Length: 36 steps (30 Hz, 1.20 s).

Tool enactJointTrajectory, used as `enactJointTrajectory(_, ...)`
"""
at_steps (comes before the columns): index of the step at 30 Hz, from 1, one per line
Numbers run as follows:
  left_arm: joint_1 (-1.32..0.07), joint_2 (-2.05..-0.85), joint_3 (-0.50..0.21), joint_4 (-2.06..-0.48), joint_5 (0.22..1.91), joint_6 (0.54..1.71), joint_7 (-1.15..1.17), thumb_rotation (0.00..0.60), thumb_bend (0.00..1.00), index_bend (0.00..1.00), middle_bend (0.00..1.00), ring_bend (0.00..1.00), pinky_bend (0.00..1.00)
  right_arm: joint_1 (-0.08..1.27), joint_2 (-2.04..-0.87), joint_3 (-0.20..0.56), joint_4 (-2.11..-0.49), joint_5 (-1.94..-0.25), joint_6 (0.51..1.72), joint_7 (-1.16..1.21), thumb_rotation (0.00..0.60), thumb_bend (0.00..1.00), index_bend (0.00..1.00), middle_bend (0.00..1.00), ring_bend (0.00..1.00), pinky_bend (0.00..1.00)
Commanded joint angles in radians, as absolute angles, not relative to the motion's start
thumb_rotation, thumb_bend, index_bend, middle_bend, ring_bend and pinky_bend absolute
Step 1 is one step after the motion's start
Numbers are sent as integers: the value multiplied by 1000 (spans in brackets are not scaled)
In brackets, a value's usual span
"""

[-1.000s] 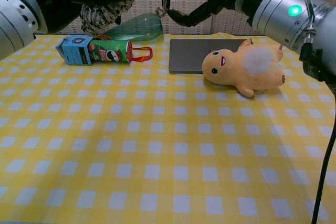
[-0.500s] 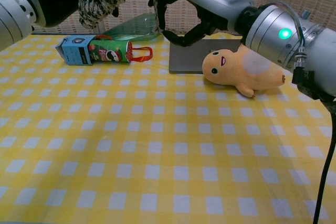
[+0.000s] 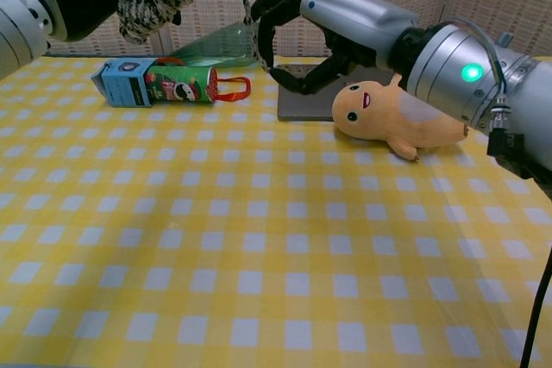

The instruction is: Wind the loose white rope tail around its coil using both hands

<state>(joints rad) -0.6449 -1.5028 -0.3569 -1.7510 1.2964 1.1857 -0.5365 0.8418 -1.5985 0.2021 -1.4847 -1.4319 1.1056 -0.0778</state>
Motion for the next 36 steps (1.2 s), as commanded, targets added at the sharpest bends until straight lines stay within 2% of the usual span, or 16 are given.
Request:
enactJointTrajectory(1,-645,-1508,-358,-1733,1304,1199,-519,600,659,696,738,632,600,826,-1566,204,-1537,-1403,1094,-105,600,441,71,43,94,2)
enactJointTrajectory(2,-645,-1509,-359,-1727,1305,1202,-513,600,659,696,738,632,600,819,-1554,203,-1558,-1395,1093,-111,600,405,19,16,82,0)
enactJointTrajectory(4,-644,-1511,-360,-1719,1306,1208,-505,600,659,695,738,632,600,808,-1537,204,-1590,-1384,1096,-115,600,385,0,0,64,0)
enactJointTrajectory(11,-639,-1503,-366,-1698,1295,1215,-489,600,659,695,738,632,600,750,-1462,182,-1670,-1396,1144,-124,600,378,0,0,40,0)
enactJointTrajectory(22,-620,-1482,-377,-1668,1273,1227,-485,600,660,696,737,633,599,544,-1300,103,-1737,-1436,1352,-122,600,369,0,0,93,6)
enactJointTrajectory(28,-609,-1464,-374,-1666,1280,1228,-500,600,659,696,737,633,599,414,-1205,48,-1758,-1442,1443,-15,600,370,0,42,136,29)
enactJointTrajectory(36,-599,-1445,-370,-1668,1291,1230,-511,600,659,697,737,633,599,274,-1122,-42,-1706,-1496,1508,162,600,369,0,47,117,26)
